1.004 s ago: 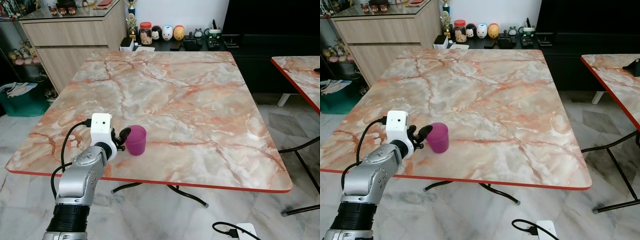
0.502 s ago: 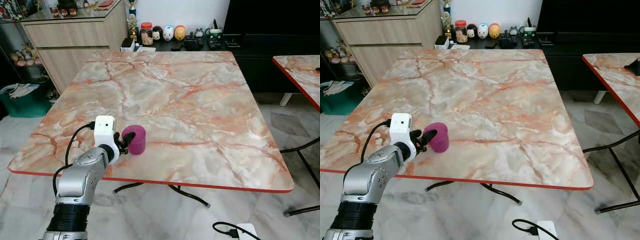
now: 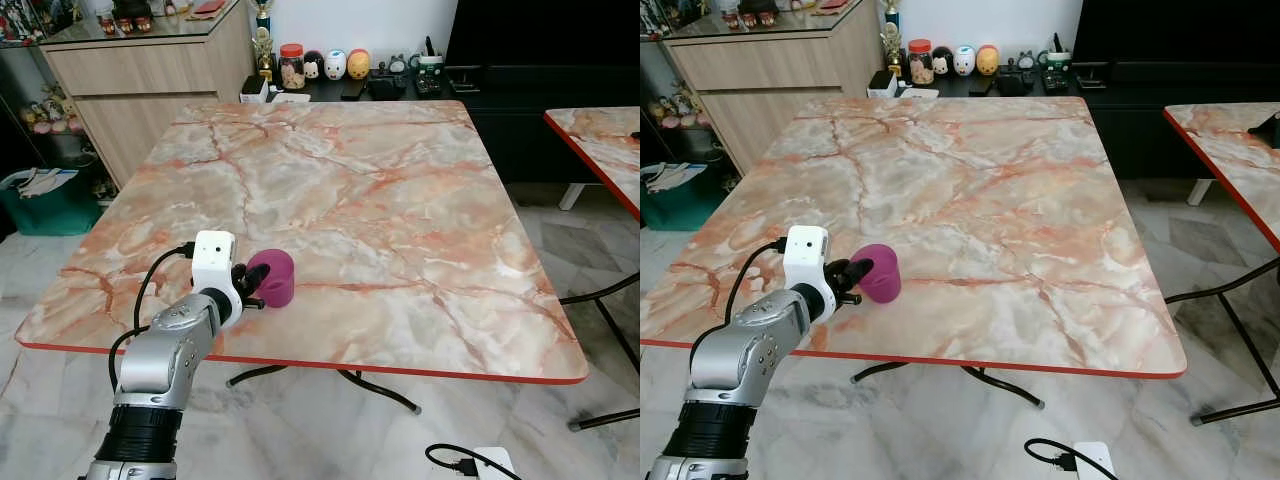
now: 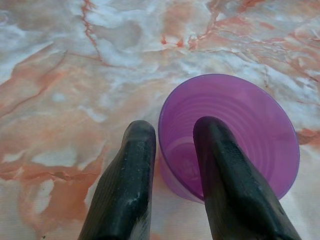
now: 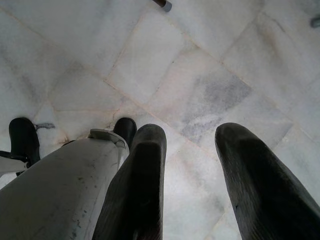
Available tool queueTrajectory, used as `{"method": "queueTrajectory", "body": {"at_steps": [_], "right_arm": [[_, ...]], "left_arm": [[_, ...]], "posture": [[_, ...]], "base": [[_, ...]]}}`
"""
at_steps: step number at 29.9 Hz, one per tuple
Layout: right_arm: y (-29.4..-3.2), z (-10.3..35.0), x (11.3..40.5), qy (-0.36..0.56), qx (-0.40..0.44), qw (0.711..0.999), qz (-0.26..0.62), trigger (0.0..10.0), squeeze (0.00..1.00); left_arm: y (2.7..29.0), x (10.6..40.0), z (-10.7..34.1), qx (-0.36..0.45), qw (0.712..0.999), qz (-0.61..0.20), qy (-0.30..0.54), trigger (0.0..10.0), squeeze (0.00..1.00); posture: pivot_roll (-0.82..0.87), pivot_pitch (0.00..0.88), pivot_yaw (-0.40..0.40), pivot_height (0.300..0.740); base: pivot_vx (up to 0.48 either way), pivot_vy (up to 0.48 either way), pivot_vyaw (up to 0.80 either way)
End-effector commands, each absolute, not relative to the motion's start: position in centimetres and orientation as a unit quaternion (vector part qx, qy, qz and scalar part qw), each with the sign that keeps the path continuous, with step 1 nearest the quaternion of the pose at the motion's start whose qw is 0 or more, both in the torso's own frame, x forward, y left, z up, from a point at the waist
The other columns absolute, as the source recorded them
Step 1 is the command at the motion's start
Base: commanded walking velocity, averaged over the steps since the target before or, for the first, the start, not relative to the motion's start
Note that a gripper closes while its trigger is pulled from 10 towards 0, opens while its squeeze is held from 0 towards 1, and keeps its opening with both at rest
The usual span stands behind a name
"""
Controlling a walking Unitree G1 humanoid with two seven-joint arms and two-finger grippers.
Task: Setting the table
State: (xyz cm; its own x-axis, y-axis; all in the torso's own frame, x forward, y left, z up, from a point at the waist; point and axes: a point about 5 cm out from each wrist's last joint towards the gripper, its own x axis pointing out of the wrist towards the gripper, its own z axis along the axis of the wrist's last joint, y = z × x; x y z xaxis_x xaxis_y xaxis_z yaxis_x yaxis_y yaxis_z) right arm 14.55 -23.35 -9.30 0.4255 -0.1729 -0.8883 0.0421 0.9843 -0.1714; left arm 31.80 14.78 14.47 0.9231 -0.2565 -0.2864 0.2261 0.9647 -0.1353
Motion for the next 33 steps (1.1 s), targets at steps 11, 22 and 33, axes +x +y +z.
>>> {"method": "queueTrajectory", "body": {"at_steps": [11,22,33], "right_arm": [[-23.4,-9.4,14.4,0.535,-0.058,0.84,-0.067,10.0,0.0],[-23.5,-9.3,14.4,0.535,-0.06,0.84,-0.066,10.0,0.0],[-23.7,-9.3,14.3,0.535,-0.063,0.84,-0.067,10.0,0.0]], "left_arm": [[14.8,31.9,14.8,-0.036,0.98,-0.124,0.152,0.0,0.0],[14.7,31.8,14.8,-0.04,0.983,-0.117,0.134,0.0,0.0],[15.0,31.2,17.9,-0.074,0.993,-0.085,-0.021,10.0,0.0]], "posture": [[-0.01,0.0,0.045,0.732],[-0.01,0.0,0.039,0.732],[-0.01,0.0,0.025,0.732]], "base": [[0.0,0.0,0.0],[0.0,0.0,0.0],[0.0,0.0,0.0]]}}
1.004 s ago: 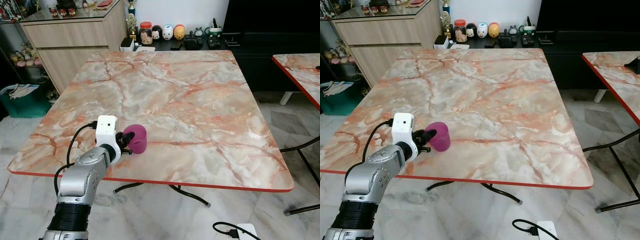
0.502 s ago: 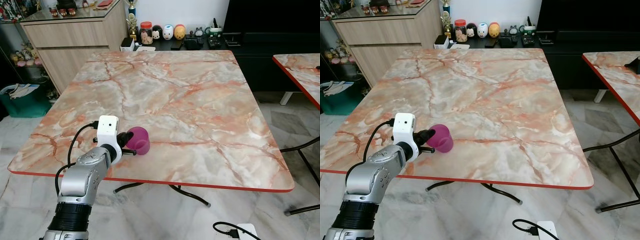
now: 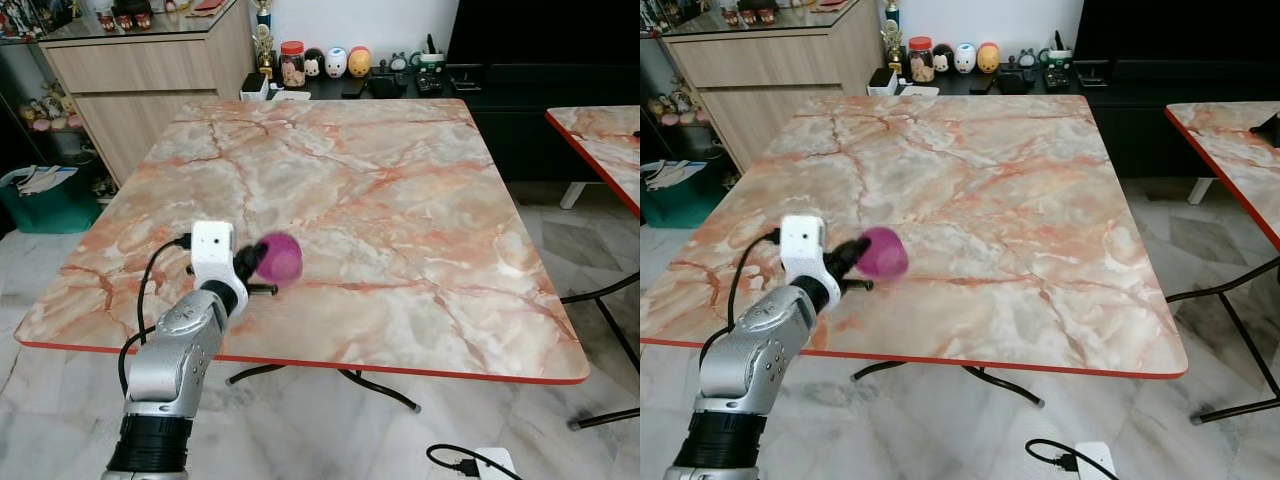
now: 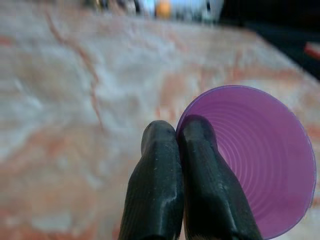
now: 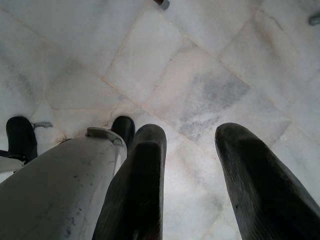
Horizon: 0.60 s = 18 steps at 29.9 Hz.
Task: Setting the table
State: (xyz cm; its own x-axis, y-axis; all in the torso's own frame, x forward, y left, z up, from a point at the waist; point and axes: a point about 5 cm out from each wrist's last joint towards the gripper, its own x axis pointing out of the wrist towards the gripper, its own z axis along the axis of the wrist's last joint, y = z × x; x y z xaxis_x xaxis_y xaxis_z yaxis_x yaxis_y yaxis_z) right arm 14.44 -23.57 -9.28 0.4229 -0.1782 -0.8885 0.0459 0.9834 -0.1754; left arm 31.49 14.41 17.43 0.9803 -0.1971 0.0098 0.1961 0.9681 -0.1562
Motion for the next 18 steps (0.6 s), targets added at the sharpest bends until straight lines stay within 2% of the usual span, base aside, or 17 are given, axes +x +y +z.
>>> {"method": "queueTrajectory", "body": {"at_steps": [1,9,18], "right_arm": [[-23.7,-9.3,14.3,0.535,-0.063,0.84,-0.067,10.0,0.0],[-23.9,-9.3,14.2,0.53,-0.055,0.842,-0.079,10.0,0.0],[-24.0,-9.3,14.2,0.532,-0.057,0.841,-0.08,10.0,0.0]], "left_arm": [[15.1,31.2,18.0,-0.07,0.994,-0.083,-0.027,10.0,0.0],[16.9,29.6,17.6,-0.03,0.996,-0.032,-0.084,10.0,0.0],[17.2,29.4,17.7,-0.005,0.994,-0.022,-0.105,10.0,0.0]], "posture": [[-0.01,0.0,0.025,0.732],[-0.01,0.0,0.016,0.732],[0.0,0.0,0.01,0.732]], "base": [[0.0,0.0,0.0],[0.0,0.0,0.0],[0.0,0.0,0.0]]}}
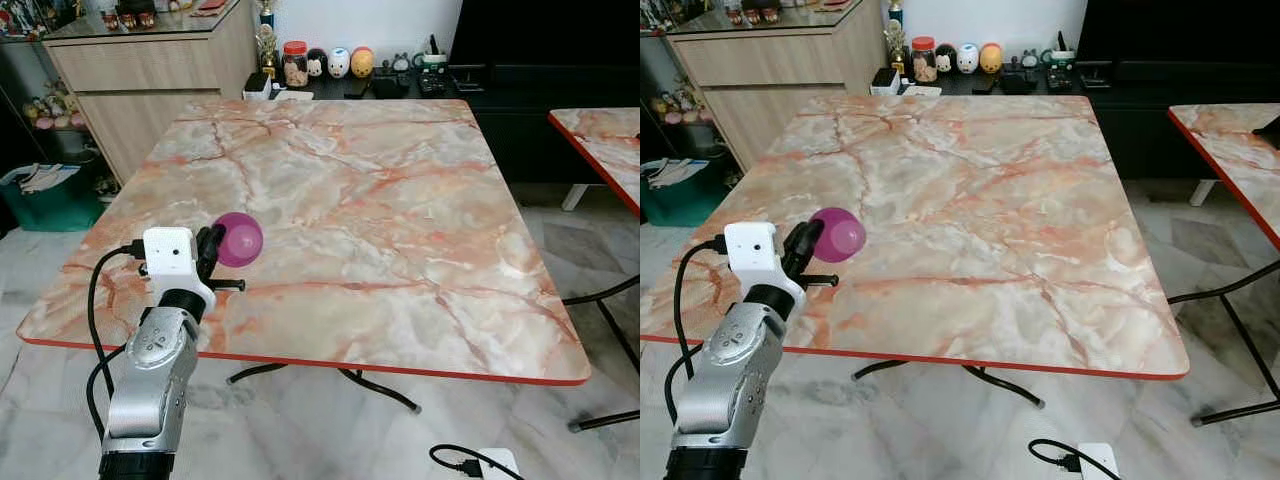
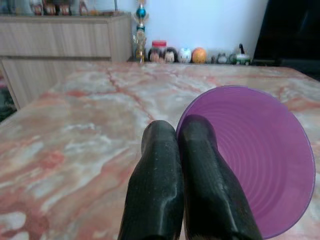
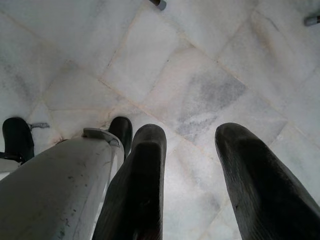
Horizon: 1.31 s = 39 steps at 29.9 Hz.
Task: Setting the table
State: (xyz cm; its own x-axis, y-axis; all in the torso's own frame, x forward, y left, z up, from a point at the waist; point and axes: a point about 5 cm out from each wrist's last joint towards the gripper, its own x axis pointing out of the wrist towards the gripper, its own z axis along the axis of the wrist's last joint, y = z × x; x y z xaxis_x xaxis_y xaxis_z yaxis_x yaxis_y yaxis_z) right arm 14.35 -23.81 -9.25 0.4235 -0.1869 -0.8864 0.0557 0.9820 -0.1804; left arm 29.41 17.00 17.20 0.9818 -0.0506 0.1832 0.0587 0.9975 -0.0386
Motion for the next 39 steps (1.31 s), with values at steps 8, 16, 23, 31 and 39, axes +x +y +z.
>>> {"method": "queueTrajectory", "body": {"at_steps": [8,16,23,31,39], "right_arm": [[-23.98,-9.38,13.92,0.537,-0.048,0.837,-0.089,10.0,0.0],[-23.96,-9.4,13.86,0.537,-0.049,0.838,-0.089,10.0,0.0],[-23.85,-9.4,13.9,0.533,-0.042,0.841,-0.087,10.0,0.0],[-23.83,-9.39,13.94,0.533,-0.043,0.841,-0.086,10.0,0.0],[-23.84,-9.37,14.01,0.533,-0.042,0.841,-0.085,10.0,0.0]], "left_arm": [[17.28,29.54,17.93,0.003,0.992,-0.015,-0.122,10.0,0.0],[17.46,29.64,18.05,0.008,0.992,-0.013,-0.128,10.0,0.0],[17.13,29.9,17.91,0.006,0.992,-0.02,-0.125,10.0,0.0],[16.81,29.93,17.75,0.0,0.992,-0.028,-0.12,10.0,0.0],[16.8,30.02,17.77,-0.001,0.992,-0.025,-0.122,10.0,0.0]], "posture": [[-0.01,0.0,0.014,0.732],[-0.01,0.0,0.017,0.732],[-0.02,0.0,0.021,0.732],[-0.02,0.0,0.022,0.732],[-0.02,0.0,0.022,0.732]], "base": [[0.0,-0.462,-0.33],[0.0,-0.48,-0.06],[0.0,-0.479,0.0],[0.0,-0.467,0.0],[0.0,-0.428,0.0]]}}
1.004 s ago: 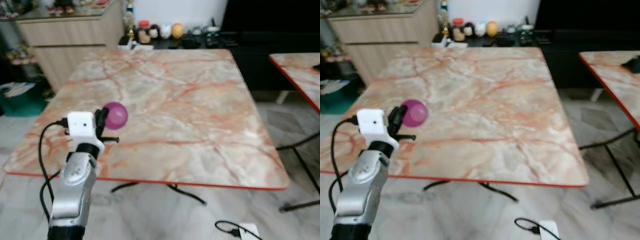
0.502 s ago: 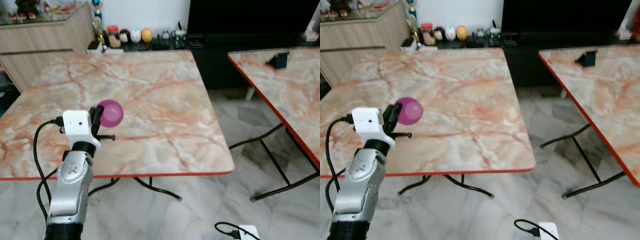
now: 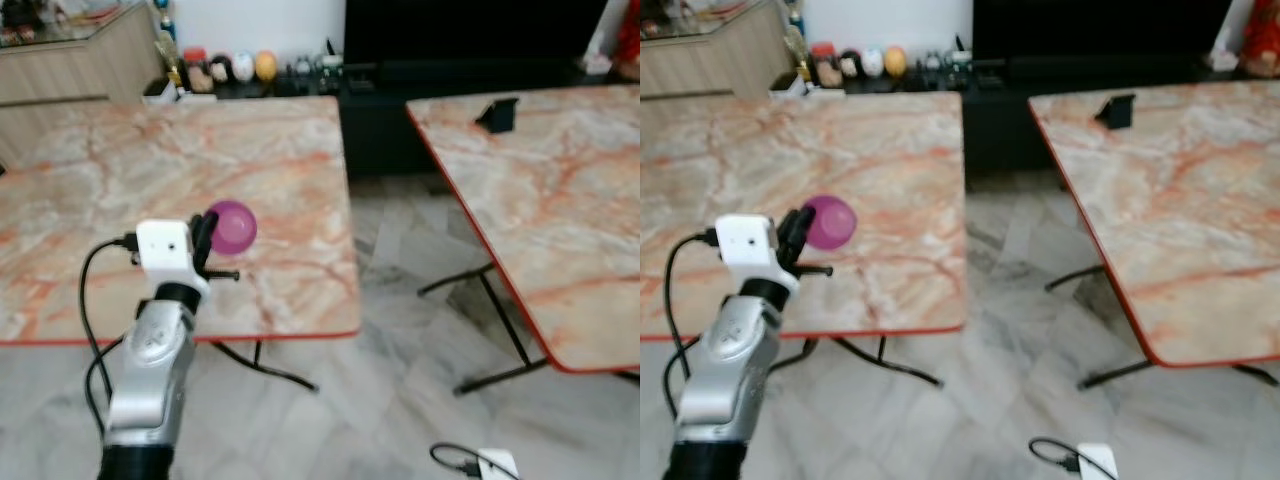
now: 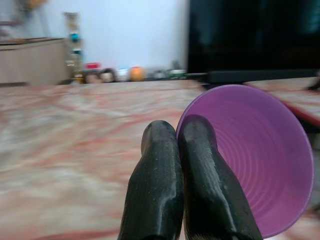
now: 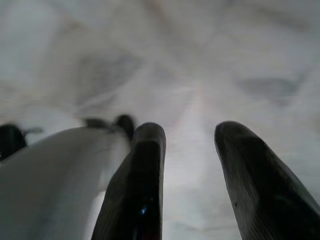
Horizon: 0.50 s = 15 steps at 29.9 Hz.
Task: Setting the table
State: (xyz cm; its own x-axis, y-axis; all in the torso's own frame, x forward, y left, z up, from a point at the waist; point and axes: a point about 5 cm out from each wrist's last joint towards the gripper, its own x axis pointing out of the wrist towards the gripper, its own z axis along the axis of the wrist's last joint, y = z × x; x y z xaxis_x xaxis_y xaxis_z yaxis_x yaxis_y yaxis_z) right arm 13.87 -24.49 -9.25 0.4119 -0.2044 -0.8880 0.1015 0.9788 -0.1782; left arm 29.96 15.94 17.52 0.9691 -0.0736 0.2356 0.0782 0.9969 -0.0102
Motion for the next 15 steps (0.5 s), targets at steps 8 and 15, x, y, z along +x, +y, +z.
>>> {"method": "queueTrajectory", "body": {"at_steps": [8,15], "right_arm": [[-23.85,-9.33,14.1,0.532,-0.043,0.841,-0.083,10.0,0.0],[-23.87,-9.31,14.15,0.532,-0.045,0.842,-0.081,10.0,0.0]], "left_arm": [[16.82,30.11,18.24,-0.001,0.991,-0.026,-0.13,10.0,0.0],[16.76,30.14,18.34,-0.002,0.991,-0.025,-0.132,10.0,0.0]], "posture": [[-0.02,0.0,0.02,0.732],[-0.02,0.0,0.018,0.732]], "base": [[0.0,-0.422,0.0],[0.0,-0.421,0.0]]}}
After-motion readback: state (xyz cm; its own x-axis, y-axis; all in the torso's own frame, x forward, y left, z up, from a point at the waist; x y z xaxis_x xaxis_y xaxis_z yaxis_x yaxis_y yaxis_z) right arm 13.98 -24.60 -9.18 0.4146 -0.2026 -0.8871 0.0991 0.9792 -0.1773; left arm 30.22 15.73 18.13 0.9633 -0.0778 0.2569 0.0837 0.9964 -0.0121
